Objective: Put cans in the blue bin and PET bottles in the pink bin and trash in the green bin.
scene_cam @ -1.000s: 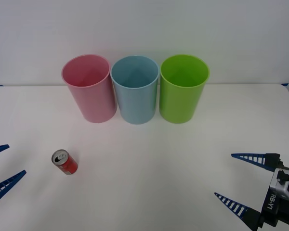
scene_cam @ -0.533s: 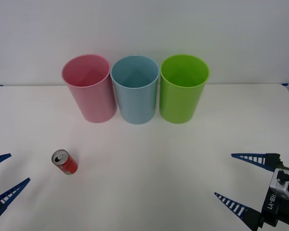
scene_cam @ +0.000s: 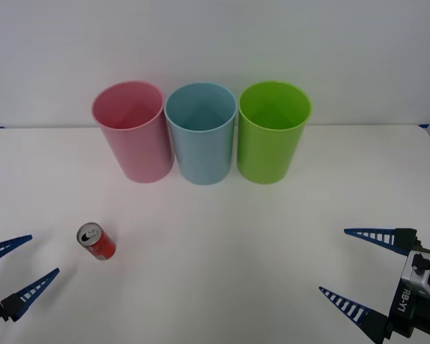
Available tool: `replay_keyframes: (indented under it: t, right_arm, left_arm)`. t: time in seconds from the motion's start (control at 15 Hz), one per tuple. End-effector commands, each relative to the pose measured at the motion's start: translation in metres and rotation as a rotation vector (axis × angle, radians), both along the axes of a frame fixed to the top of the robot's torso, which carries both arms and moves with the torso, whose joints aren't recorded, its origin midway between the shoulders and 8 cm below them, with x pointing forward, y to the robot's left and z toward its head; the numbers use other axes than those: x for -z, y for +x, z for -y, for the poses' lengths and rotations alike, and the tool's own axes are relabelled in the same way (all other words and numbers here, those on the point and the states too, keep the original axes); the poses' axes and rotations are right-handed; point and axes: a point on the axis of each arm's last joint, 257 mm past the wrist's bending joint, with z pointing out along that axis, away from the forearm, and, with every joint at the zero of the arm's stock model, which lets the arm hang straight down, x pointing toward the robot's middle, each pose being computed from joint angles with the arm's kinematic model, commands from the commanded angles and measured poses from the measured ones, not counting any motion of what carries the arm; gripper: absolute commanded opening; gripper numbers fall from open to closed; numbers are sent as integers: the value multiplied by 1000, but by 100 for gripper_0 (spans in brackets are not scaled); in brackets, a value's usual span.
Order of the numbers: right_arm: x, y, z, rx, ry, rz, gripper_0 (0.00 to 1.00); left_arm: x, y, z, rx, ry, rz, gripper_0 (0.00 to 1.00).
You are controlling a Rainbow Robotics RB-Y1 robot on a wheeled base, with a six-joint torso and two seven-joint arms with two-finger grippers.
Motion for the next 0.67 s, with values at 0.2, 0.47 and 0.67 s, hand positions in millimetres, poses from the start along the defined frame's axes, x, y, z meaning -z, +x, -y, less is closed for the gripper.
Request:
replay_keyframes:
  t: [0.2,0.47,0.67]
  right_arm:
    - [0,0,0,0,0,0,100]
    - [0,0,0,0,0,0,100]
    - [0,0,0,0,0,0,100]
  left_arm:
    - [16,25,33,33,19,-23,100]
    - [26,49,62,45,20,-51,100]
    - [26,66,81,58,23,-57,100]
